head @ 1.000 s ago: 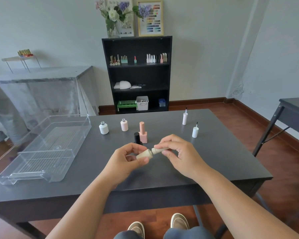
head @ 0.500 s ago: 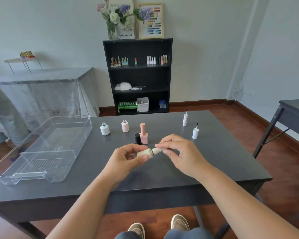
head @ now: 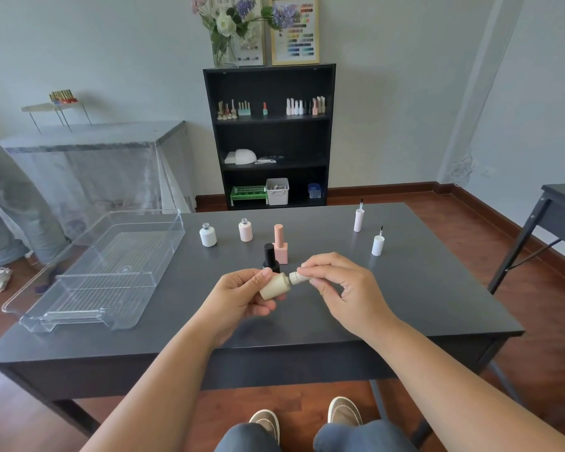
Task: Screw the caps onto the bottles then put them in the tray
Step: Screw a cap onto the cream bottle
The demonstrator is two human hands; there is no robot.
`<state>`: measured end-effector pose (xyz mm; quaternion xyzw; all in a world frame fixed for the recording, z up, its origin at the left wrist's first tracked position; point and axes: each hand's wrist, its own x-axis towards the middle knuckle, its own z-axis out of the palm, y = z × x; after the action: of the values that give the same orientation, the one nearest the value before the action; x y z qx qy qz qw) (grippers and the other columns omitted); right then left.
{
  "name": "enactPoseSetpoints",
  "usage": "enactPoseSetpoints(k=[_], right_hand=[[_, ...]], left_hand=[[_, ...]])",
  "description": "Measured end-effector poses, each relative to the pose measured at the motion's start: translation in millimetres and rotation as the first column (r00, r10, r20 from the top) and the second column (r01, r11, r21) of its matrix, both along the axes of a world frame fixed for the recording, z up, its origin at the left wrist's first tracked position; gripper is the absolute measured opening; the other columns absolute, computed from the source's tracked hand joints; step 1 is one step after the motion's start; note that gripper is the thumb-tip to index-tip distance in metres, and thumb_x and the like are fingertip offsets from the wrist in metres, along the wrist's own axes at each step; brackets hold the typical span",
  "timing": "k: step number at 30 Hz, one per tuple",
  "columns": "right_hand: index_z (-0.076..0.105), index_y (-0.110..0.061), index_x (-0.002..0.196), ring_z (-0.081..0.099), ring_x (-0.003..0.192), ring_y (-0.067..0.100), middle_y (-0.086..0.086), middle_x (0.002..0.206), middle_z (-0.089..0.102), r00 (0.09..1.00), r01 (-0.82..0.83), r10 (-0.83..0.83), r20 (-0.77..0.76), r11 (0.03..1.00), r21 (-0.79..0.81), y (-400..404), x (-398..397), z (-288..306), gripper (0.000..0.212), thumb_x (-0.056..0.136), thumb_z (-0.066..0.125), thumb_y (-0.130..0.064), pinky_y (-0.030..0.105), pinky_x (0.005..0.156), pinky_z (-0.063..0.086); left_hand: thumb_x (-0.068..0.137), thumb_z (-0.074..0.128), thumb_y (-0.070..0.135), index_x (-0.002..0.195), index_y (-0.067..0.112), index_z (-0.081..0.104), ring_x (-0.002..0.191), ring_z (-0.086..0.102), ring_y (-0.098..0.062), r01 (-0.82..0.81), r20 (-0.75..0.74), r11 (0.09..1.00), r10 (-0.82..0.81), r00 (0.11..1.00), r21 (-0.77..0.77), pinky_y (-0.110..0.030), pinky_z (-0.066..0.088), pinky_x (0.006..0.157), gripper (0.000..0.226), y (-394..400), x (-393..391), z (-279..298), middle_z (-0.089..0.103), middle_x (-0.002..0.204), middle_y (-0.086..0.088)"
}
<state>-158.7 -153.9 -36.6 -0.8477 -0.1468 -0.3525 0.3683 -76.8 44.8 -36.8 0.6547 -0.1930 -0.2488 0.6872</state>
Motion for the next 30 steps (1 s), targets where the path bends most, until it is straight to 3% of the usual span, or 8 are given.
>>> enactPoseSetpoints(k=[9, 15, 19, 21, 23, 26, 28, 30], right_hand=[[0.074, -0.007, 0.103, 0.063, 0.097, 0.01, 0.002, 0.103, 0.068, 0.999, 0.028, -0.031, 0.044, 0.998, 0.052, 8, -1, -9, 0.026, 0.085, 0.064, 0.008, 0.019, 0.089, 0.049], [0.072, -0.014, 0.109, 0.06, 0.088, 0.008, -0.004, 0.097, 0.065, 0.99, 0.032, -0.019, -0.142, 0.996, 0.084, 4, 0, -10, 0.027, 0.089, 0.062, 0.002, 0.017, 0.077, 0.049], [0.065, -0.031, 0.108, 0.061, 0.072, 0.02, 0.001, 0.075, 0.067, 0.951, 0.092, -0.007, -0.308, 0.961, 0.261, 7, 1, -10, 0.019, 0.093, 0.06, -0.019, 0.029, 0.07, 0.05], [0.061, -0.034, 0.102, 0.06, 0.062, 0.018, 0.001, 0.062, 0.065, 0.933, 0.131, 0.016, -0.359, 0.915, 0.381, 10, 4, -8, 0.009, 0.093, 0.059, -0.035, 0.035, 0.068, 0.051], [0.06, -0.039, 0.101, 0.057, 0.058, 0.011, -0.003, 0.059, 0.064, 0.921, 0.138, 0.066, -0.385, 0.867, 0.48, 10, 6, -6, 0.021, 0.087, 0.056, -0.055, 0.034, 0.066, 0.049], [0.053, -0.041, 0.118, 0.063, 0.078, 0.005, -0.011, 0.095, 0.069, 0.899, 0.081, 0.174, -0.401, 0.835, 0.544, 6, 7, -6, 0.042, 0.081, 0.056, -0.059, 0.031, 0.082, 0.049], [0.054, -0.034, 0.127, 0.064, 0.094, 0.004, -0.008, 0.119, 0.064, 0.881, 0.007, 0.31, -0.358, 0.747, 0.664, 2, 6, -6, 0.045, 0.084, 0.065, -0.041, 0.029, 0.093, 0.047], [0.061, -0.029, 0.122, 0.064, 0.102, 0.009, -0.001, 0.123, 0.066, 0.863, -0.062, 0.421, -0.279, 0.636, 0.769, 0, 5, -7, 0.038, 0.087, 0.066, -0.014, 0.027, 0.092, 0.048]], left_hand=[[0.077, 0.068, 0.045, 0.09, 0.013, 0.078, 0.049, 0.055, -0.007, -0.041, -0.092, 0.996, 0.033, 0.995, -0.084, -0.014, 0.048, 0.046, 0.036, -3, -1, 1, 0.072, 0.078, -0.014], [0.063, 0.084, 0.028, 0.093, 0.022, 0.077, 0.074, 0.069, -0.015, -0.091, 0.116, 0.996, 0.091, 0.989, -0.005, -0.025, 0.058, 0.073, 0.031, -1, 0, -3, 0.076, 0.088, -0.002], [0.068, 0.086, 0.014, 0.102, 0.03, 0.075, 0.082, 0.068, -0.013, -0.09, 0.237, 0.994, 0.073, 0.969, 0.062, -0.024, 0.055, 0.085, 0.04, -2, 0, -7, 0.073, 0.097, 0.004], [0.072, 0.084, 0.007, 0.106, 0.031, 0.073, 0.086, 0.068, -0.012, -0.083, 0.292, 0.992, 0.053, 0.955, 0.092, -0.024, 0.054, 0.086, 0.043, -5, -1, -8, 0.071, 0.104, -0.001], [0.075, 0.082, 0.008, 0.109, 0.029, 0.072, 0.09, 0.068, -0.013, -0.087, 0.313, 0.992, 0.055, 0.948, 0.087, -0.026, 0.053, 0.088, 0.042, -7, -4, -9, 0.069, 0.108, -0.003], [0.078, 0.08, 0.011, 0.109, 0.029, 0.073, 0.088, 0.066, -0.013, -0.117, 0.311, 0.991, 0.09, 0.946, 0.07, -0.025, 0.051, 0.088, 0.037, -9, -6, -8, 0.069, 0.111, -0.004], [0.079, 0.079, 0.011, 0.111, 0.026, 0.072, 0.085, 0.063, -0.015, -0.132, 0.288, 0.989, 0.108, 0.952, 0.064, -0.03, 0.049, 0.09, 0.036, -9, -6, -8, 0.07, 0.112, -0.005], [0.08, 0.078, 0.012, 0.114, 0.025, 0.071, 0.082, 0.06, -0.017, -0.135, 0.278, 0.988, 0.11, 0.954, 0.074, -0.03, 0.047, 0.088, 0.037, -9, -6, -8, 0.072, 0.111, -0.005]])
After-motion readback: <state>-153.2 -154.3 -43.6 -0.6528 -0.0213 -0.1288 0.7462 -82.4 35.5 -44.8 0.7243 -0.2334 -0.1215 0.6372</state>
